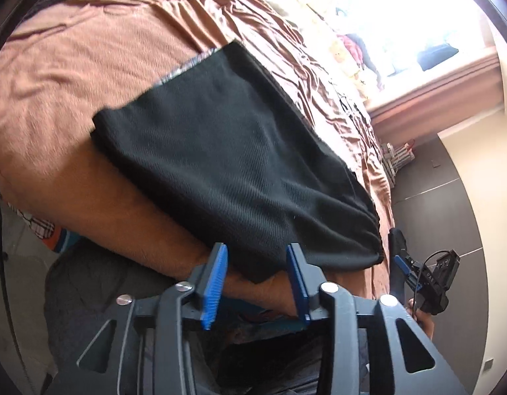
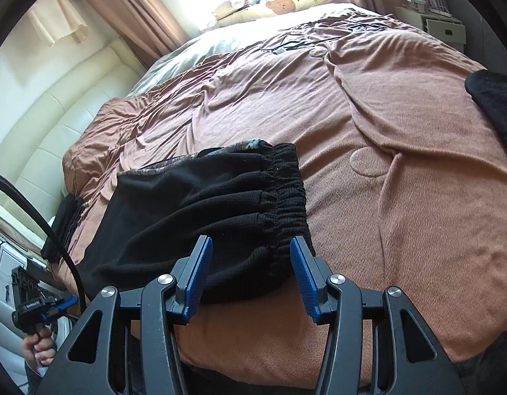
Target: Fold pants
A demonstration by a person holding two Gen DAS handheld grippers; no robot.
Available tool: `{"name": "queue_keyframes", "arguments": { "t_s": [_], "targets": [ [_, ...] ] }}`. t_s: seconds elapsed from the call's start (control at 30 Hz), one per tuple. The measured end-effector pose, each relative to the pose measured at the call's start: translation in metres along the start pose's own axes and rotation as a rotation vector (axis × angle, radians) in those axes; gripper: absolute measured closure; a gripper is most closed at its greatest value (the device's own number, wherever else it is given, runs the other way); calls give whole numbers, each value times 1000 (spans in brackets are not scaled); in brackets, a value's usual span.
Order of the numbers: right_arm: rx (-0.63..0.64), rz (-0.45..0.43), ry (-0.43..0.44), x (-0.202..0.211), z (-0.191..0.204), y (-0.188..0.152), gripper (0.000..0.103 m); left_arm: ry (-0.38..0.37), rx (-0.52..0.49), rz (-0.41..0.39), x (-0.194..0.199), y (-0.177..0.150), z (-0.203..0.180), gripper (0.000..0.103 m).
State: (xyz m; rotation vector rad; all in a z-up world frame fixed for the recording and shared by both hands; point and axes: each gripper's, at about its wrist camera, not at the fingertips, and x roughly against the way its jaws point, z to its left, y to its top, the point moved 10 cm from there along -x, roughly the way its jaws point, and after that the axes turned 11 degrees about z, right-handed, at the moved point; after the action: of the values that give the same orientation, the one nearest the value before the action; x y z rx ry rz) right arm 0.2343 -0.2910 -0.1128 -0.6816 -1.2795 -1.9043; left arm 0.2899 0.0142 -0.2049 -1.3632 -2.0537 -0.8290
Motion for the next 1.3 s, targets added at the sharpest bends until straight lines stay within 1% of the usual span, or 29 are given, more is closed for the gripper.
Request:
{"name": "queue_keyframes", "arguments": {
  "t_s": [0.03, 0.13, 0.27, 0.37, 0.57, 0.73, 0.9, 1.1, 1.3],
  "targets": [
    [10, 5, -8, -2, 1, 4, 55, 10, -5, -17, 5, 8, -2, 56],
    [39, 9, -29, -6, 5, 16, 44, 32, -11, -45, 23, 31, -2, 54],
    [79, 19, -57, -12, 12, 31, 43, 87, -41, -74, 42, 66, -4, 52],
    [108, 28, -77, -19, 19, 43, 44, 110, -61, -86, 52, 93, -9, 52],
    [178, 50, -116, -32, 35, 65, 44, 161, -70, -103, 54, 143, -10, 51],
    [250, 75, -139, -49, 53, 80, 44, 197, -79, -93, 39, 175, -8, 48],
    [320, 109, -151, -70, 68, 95, 44, 233, -93, -66, 19, 200, -1, 48],
    [388, 160, -167, -105, 83, 111, 44, 284, -108, -21, -9, 228, 7, 48],
    [490, 204, -189, -145, 103, 123, 44, 298, -120, 2, -38, 253, 11, 48]
  ]
}}
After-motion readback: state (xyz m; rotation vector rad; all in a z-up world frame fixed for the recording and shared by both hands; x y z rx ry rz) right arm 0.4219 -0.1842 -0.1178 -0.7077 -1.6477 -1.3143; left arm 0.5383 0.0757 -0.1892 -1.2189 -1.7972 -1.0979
